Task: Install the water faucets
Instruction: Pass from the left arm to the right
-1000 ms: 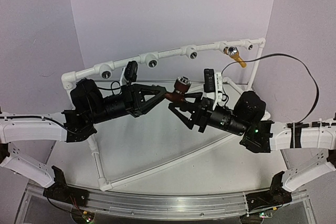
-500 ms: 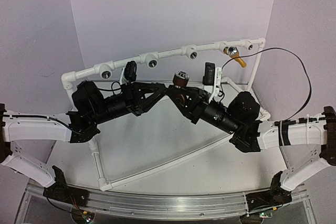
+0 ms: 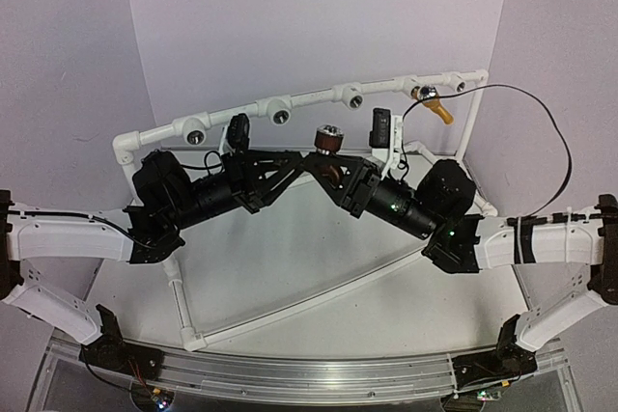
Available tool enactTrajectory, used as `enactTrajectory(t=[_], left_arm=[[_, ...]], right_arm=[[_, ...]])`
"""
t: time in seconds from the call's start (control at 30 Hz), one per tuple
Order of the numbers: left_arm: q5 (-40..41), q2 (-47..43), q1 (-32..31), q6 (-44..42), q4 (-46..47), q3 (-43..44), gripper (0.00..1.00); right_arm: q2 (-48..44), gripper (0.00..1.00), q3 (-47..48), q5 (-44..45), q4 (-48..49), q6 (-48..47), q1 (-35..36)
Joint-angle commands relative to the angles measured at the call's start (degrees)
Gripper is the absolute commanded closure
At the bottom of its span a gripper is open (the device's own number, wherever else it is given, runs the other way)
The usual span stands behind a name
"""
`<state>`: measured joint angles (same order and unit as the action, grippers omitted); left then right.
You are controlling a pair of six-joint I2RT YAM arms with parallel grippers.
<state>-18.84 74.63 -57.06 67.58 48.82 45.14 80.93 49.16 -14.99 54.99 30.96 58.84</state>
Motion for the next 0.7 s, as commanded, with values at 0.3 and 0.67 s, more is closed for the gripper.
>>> enactTrajectory(t=[0.3, 0.67], left_arm=[[-0.21, -3.60, 0.76, -1.90, 3.30, -5.25, 0.35], [-1.20, -3.33, 1.90, -0.88, 2.32, -5.43, 0.46]], right_arm=[[-6.07, 1.00, 4.07, -0.70, -15.81, -10.78, -0.40], [-4.83, 1.00, 5.56, -6.20, -15.39, -9.06, -0.38]])
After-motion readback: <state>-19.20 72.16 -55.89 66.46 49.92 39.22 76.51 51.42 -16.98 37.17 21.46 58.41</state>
